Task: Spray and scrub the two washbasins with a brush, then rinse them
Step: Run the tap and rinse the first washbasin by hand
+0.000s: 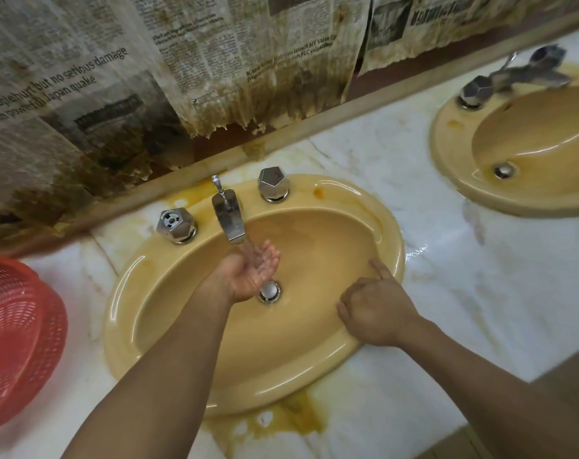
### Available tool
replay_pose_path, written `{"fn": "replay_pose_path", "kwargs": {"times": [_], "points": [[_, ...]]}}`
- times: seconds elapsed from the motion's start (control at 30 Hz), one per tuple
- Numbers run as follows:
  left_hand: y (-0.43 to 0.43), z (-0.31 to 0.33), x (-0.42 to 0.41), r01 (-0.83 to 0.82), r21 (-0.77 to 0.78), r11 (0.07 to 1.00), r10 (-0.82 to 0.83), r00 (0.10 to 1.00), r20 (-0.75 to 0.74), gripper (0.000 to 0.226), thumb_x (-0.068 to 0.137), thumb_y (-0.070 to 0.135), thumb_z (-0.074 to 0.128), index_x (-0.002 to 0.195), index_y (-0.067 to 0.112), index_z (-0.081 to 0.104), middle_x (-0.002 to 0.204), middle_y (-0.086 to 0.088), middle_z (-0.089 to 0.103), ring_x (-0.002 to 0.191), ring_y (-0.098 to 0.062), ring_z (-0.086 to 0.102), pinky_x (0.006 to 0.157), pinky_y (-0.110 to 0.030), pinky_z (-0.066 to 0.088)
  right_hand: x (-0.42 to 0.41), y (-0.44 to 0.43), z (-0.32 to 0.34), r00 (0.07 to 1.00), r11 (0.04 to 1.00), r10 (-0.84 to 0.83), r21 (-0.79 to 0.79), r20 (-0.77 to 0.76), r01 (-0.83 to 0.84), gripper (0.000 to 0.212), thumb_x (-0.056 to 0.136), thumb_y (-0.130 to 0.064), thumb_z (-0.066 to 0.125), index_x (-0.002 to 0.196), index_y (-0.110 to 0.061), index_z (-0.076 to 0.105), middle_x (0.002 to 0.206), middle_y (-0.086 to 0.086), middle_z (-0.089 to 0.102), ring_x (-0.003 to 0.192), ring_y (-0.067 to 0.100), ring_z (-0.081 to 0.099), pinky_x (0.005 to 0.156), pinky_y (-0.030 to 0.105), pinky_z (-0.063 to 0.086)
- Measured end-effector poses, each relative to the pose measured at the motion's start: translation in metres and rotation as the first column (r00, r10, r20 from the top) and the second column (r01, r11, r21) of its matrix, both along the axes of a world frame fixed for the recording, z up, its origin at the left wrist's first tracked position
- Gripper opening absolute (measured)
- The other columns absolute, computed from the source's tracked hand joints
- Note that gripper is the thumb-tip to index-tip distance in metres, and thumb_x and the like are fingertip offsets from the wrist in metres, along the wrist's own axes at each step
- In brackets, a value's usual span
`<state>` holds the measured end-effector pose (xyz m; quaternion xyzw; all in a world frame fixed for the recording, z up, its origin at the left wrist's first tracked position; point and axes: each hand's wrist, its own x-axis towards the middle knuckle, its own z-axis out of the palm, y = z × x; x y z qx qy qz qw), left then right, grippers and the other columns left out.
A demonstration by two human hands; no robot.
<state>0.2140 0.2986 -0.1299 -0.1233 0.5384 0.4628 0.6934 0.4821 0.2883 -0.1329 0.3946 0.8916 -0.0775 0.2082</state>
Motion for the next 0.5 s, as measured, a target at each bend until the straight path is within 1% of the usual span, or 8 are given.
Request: {"fn": "replay_pose_path", "kwargs": {"times": [0.1, 0.17, 0.23, 0.3, 0.37, 0.4, 0.43, 0.5], "points": [[-0.004, 0.012, 0.0, 0.032, 0.029, 0.999, -0.032, 0.999, -0.002, 0.036, 0.11, 0.025, 0.042, 0.099, 0.004, 0.07, 0.084, -0.013, 0.075, 0.069, -0.027, 0.077, 0.061, -0.035, 0.065, -0.007, 0.006, 0.005, 0.998, 0.996, 0.011, -0.087, 0.063, -0.006, 0.079, 0.091, -0.048, -0.001, 0.107, -0.023, 0.073, 0.112, -0.003, 0.073, 0.115, 0.017, 0.06, 0.122, 0.052, 0.002], [-0.011, 0.027, 0.008, 0.109, 0.055, 0.992, -0.107, 0.993, -0.038, 0.039, 0.111, 0.026, 0.04, 0.104, 0.001, 0.068, 0.088, -0.017, 0.076, 0.074, -0.029, 0.078, 0.066, -0.035, 0.064, -0.019, 0.014, 0.006, 0.989, 0.984, 0.062, -0.175, 0.133, -0.038, 0.062, 0.099, -0.044, 0.012, 0.113, -0.023, 0.069, 0.122, 0.001, 0.07, 0.118, 0.02, 0.059, 0.117, 0.048, 0.019], [-0.023, 0.045, 0.025, 0.226, 0.091, 0.97, -0.218, 0.972, -0.089, 0.047, 0.112, 0.029, 0.036, 0.109, -0.005, 0.067, 0.099, -0.024, 0.076, 0.084, -0.033, 0.078, 0.074, -0.038, 0.063, -0.038, 0.024, 0.002, 0.975, 0.954, 0.097, -0.297, 0.199, -0.034, 0.054, 0.102, -0.041, 0.018, 0.124, -0.022, 0.064, 0.132, 0.004, 0.064, 0.121, 0.025, 0.057, 0.106, 0.042, 0.033], [-0.039, 0.059, 0.046, 0.317, 0.111, 0.942, -0.303, 0.945, -0.125, 0.053, 0.113, 0.031, 0.032, 0.115, -0.01, 0.065, 0.111, -0.027, 0.074, 0.098, -0.036, 0.076, 0.085, -0.041, 0.061, -0.058, 0.028, -0.007, 0.963, 0.895, 0.093, -0.445, 0.253, 0.03, 0.05, 0.104, -0.038, 0.022, 0.139, -0.022, 0.053, 0.149, 0.005, 0.051, 0.134, 0.026, 0.048, 0.111, 0.045, 0.031], [-0.054, 0.066, 0.057, 0.317, 0.113, 0.942, -0.298, 0.942, -0.157, 0.052, 0.113, 0.031, 0.032, 0.121, -0.009, 0.063, 0.116, -0.026, 0.073, 0.11, -0.037, 0.072, 0.092, -0.044, 0.059, -0.076, 0.027, -0.019, 0.968, 0.834, 0.099, -0.549, 0.229, 0.045, 0.056, 0.104, -0.042, 0.024, 0.155, -0.021, 0.035, 0.163, 0.005, 0.033, 0.149, 0.023, 0.031, 0.121, 0.045, 0.021], [-0.06, 0.065, 0.057, 0.293, 0.109, 0.95, -0.272, 0.946, -0.174, 0.05, 0.113, 0.031, 0.033, 0.123, -0.009, 0.063, 0.118, -0.025, 0.073, 0.113, -0.036, 0.071, 0.096, -0.044, 0.058, -0.085, 0.022, -0.022, 0.973, 0.815, 0.091, -0.578, 0.21, 0.049, 0.061, 0.103, -0.045, 0.026, 0.158, -0.019, 0.03, 0.164, 0.008, 0.029, 0.15, 0.023, 0.029, 0.122, 0.043, 0.02], [-0.066, 0.063, 0.053, 0.262, 0.101, 0.96, -0.239, 0.951, -0.197, 0.048, 0.113, 0.03, 0.035, 0.124, -0.008, 0.063, 0.119, -0.023, 0.073, 0.115, -0.034, 0.07, 0.1, -0.044, 0.056, -0.093, 0.014, -0.024, 0.974, 0.79, 0.119, -0.612, 0.195, 0.026, 0.065, 0.102, -0.049, 0.028, 0.158, -0.016, 0.03, 0.164, 0.01, 0.029, 0.149, 0.025, 0.031, 0.122, 0.043, 0.023], [-0.077, 0.054, 0.035, 0.193, 0.069, 0.979, -0.168, 0.95, -0.263, 0.044, 0.112, 0.026, 0.037, 0.127, -0.006, 0.062, 0.121, -0.021, 0.073, 0.118, -0.032, 0.069, 0.109, -0.045, 0.05, -0.107, -0.006, -0.027, 0.96, 0.697, 0.224, -0.716, 0.166, -0.039, 0.077, 0.092, -0.064, 0.022, 0.153, -0.018, 0.036, 0.161, 0.01, 0.033, 0.143, 0.03, 0.038, 0.118, 0.051, 0.028]]}}
